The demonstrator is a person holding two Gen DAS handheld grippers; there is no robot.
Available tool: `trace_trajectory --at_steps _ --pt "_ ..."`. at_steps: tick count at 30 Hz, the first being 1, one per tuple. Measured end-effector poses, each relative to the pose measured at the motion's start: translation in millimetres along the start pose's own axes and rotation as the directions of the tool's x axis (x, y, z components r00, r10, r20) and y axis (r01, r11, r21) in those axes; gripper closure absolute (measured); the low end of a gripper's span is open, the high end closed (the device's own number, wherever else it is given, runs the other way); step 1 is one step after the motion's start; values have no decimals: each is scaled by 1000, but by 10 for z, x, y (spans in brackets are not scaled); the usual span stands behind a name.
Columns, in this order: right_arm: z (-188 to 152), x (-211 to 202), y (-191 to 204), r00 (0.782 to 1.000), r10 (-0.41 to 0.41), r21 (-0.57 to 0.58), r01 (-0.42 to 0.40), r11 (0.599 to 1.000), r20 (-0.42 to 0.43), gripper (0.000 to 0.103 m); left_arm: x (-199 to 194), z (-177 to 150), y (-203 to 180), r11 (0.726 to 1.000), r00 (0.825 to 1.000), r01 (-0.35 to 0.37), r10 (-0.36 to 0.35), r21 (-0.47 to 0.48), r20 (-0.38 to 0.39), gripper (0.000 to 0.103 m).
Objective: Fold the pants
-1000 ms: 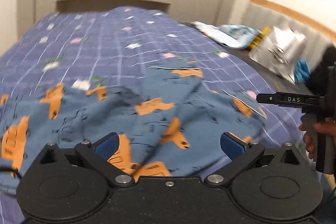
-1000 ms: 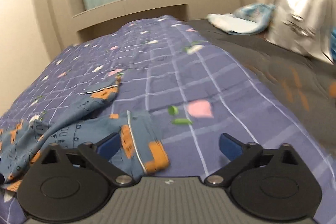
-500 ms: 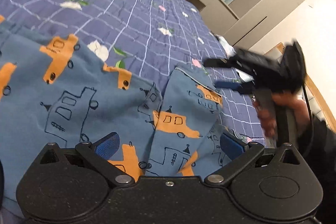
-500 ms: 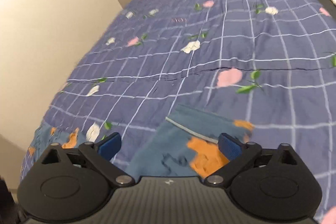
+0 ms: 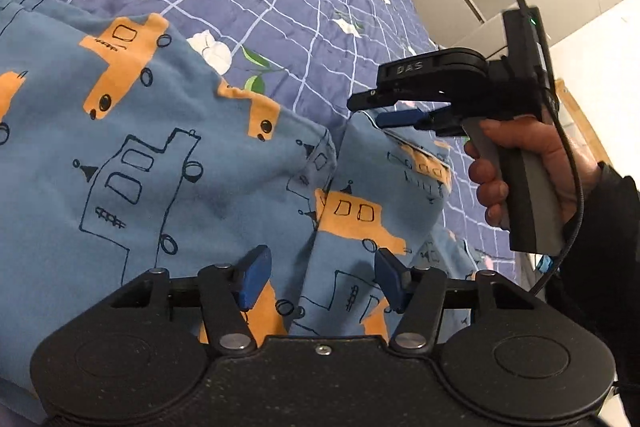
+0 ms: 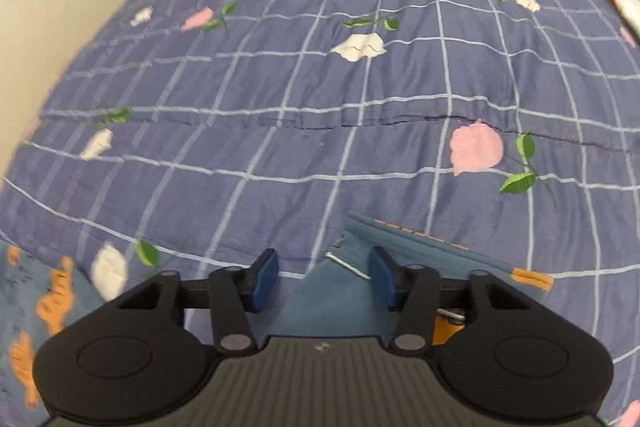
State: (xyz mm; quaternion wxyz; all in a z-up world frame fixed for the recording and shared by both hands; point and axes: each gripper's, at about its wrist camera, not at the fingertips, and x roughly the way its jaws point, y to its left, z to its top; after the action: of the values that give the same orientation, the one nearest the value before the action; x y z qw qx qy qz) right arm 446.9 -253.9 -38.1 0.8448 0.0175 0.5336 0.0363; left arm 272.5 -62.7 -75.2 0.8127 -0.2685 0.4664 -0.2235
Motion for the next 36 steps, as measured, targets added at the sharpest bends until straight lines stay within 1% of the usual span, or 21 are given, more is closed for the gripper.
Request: trace_trajectory --at_steps 1,3,4,6,7,9,11,12,14,17,20,23,25,27,28,29,30,31,33,34,36 --pt "-3 6 31 1000 -29 -17 29 999 6 75 8 5 -13 1000 1000 -4 4 8 -5 43" --pt "-12 8 48 998 -53 -39 53 998 16 83 22 6 -35 1000 1000 -8 8 16 -10 44" --pt "-20 0 34 999 -45 -41 46 998 23 88 27 4 -36 1000 1000 -12 12 20 -12 48" --pt "-52 -26 -10 999 -17 -23 17 1000 30 94 51 6 -62 999 999 -26 27 36 -27 86" --pt "-68 -57 -40 999 1 -8 0 1000 39 96 71 3 -59 999 999 -30 32 33 -41 90" --pt "-91 -143 -118 997 35 15 -36 999 70 97 89 -3 -50 999 999 -35 36 30 -40 94" --pt "-160 -307 -208 990 69 28 -73 997 126 103 64 -13 -71 998 999 -43 44 38 -32 100" --pt "-202 -390 -242 986 74 31 -79 996 150 103 39 -18 -95 998 998 -49 50 49 -23 102" --pt "-333 -629 -354 970 95 23 -102 994 223 103 -10 -31 -140 996 998 -59 59 66 -9 103" --pt "-528 -940 -552 947 128 29 -143 989 294 103 -94 -54 -262 991 997 -73 72 112 17 103" --pt "-556 -1045 -635 949 152 23 -165 986 277 101 -86 -89 -336 982 993 -114 113 154 14 103" --pt "-494 -954 -587 961 167 30 -177 984 223 88 -55 -136 -329 979 991 -135 136 155 5 103" --pt "-434 -833 -492 967 169 39 -179 983 189 68 -50 -147 -308 981 991 -132 132 143 7 103" --pt "-367 -675 -361 976 156 39 -164 986 153 60 -46 -137 -286 983 992 -129 129 134 9 103" --pt "-310 -582 -281 982 135 40 -141 989 135 59 -41 -131 -274 984 992 -125 125 129 9 103" --pt "-264 -499 -202 988 100 40 -105 994 118 59 -43 -129 -266 984 993 -121 121 128 8 98" --pt "-223 -418 -131 993 64 36 -68 997 102 59 -34 -127 -253 985 993 -117 117 125 8 88" --pt "-169 -328 -52 996 26 32 -29 999 87 59 -30 -123 -230 986 993 -117 116 116 8 85" --pt "-88 -178 65 997 -30 21 28 999 69 55 -7 -105 -179 989 994 -107 107 100 5 78" --pt "-51 -101 129 995 -71 7 71 997 63 53 3 -96 -157 990 994 -105 105 91 5 77" --pt "-41 12 215 991 -117 -12 118 993 57 54 20 -75 -127 993 996 -91 91 77 7 73"
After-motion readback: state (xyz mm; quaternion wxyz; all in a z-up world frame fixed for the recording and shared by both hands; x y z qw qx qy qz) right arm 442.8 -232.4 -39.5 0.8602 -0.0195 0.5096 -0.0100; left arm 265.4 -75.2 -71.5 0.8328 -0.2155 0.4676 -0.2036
